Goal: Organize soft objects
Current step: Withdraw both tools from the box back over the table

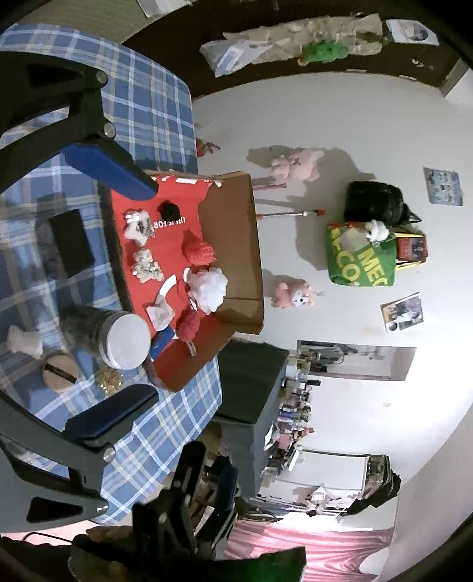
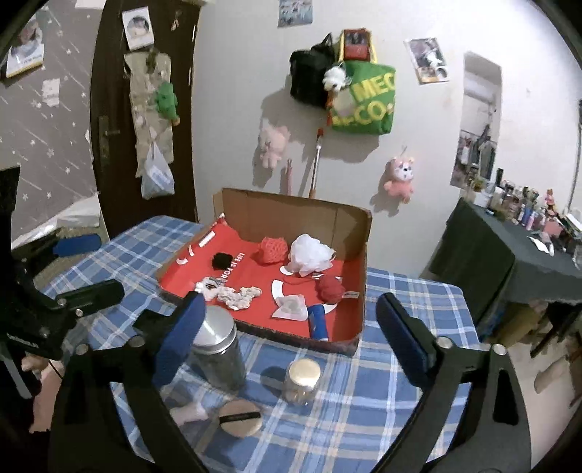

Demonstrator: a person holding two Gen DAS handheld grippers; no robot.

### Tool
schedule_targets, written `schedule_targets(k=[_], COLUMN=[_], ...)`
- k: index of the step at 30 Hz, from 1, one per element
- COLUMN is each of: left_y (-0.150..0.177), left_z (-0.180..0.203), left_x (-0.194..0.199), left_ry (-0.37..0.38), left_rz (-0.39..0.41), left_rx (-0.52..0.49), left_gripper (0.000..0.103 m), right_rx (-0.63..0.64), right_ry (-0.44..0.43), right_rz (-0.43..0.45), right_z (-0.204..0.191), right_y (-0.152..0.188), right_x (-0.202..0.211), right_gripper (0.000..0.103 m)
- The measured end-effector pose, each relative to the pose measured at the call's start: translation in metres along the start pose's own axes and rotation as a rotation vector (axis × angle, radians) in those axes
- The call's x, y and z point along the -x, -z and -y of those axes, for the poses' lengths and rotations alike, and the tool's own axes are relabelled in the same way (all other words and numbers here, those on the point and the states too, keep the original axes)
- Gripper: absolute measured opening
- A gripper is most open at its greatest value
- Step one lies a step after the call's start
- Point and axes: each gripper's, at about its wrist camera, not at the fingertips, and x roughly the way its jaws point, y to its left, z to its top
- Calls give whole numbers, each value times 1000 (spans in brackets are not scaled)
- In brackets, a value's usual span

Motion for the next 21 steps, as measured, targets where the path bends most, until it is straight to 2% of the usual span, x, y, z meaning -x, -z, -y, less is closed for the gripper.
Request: schedule_targets(k=[4, 7, 9, 14, 21], left_y=[20, 34, 44, 71, 105], left_z=[10, 13, 14, 18, 16], left_x=[11, 13, 13, 8, -14], left_ry=[0, -4, 9, 1, 3], left_rz=[27, 30, 24, -12, -103], left_rx=[9, 34, 52, 88, 129], left_gripper=[103, 103, 103, 103, 103], right_rx=[-9, -24, -49, -64, -102], right_ry=[35, 80, 81, 106, 76], right_rz=[42, 67, 75, 55, -9], right_z=[-8, -13, -15, -20, -25], right_y=[25, 45, 58, 87, 123], right_x=[21, 29, 31, 24, 5], right_gripper=[98, 98, 98, 98, 98])
